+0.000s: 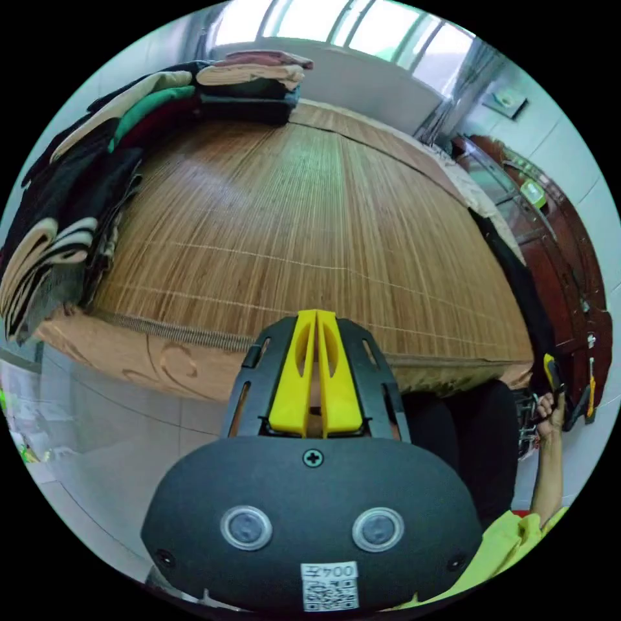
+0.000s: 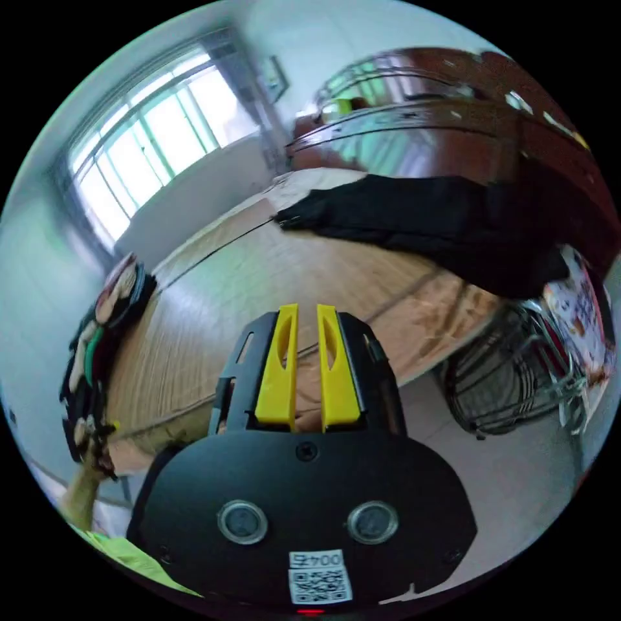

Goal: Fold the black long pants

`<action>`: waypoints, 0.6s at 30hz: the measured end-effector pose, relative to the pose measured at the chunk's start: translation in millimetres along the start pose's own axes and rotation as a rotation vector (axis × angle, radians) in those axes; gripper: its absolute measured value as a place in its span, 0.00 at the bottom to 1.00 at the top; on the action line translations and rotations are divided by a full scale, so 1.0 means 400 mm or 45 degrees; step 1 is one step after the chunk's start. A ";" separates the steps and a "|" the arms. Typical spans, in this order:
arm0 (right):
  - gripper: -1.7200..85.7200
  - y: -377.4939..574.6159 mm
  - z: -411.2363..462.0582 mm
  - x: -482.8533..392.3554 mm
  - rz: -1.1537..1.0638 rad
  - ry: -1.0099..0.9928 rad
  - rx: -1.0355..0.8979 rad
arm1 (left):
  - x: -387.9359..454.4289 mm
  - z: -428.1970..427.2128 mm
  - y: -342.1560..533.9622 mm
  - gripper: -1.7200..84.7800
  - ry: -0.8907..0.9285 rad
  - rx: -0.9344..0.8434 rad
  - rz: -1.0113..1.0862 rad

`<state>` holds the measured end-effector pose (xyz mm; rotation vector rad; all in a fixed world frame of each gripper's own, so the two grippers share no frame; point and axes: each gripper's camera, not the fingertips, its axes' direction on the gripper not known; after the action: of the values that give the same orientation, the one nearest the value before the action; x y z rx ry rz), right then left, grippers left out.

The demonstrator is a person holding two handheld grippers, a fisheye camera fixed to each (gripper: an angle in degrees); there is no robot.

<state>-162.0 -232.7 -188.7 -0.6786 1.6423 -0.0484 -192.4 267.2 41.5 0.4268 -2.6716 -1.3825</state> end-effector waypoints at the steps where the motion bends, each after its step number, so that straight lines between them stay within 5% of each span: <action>1: 0.11 -0.029 -0.025 0.148 0.138 -0.006 0.018 | -0.020 -0.012 0.019 0.03 0.013 0.023 -0.009; 10: 0.13 -0.117 -0.015 0.864 1.225 -0.556 0.268 | -0.260 -0.020 0.275 0.03 -0.099 -0.104 -0.094; 18: 0.13 -0.122 0.045 1.081 1.420 -0.666 0.283 | -0.423 0.030 0.221 0.03 -0.175 -0.173 -0.077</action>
<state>-138.9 -462.1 -558.0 0.4285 1.2766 0.6830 -51.1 374.7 112.7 0.4166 -2.6682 -1.6560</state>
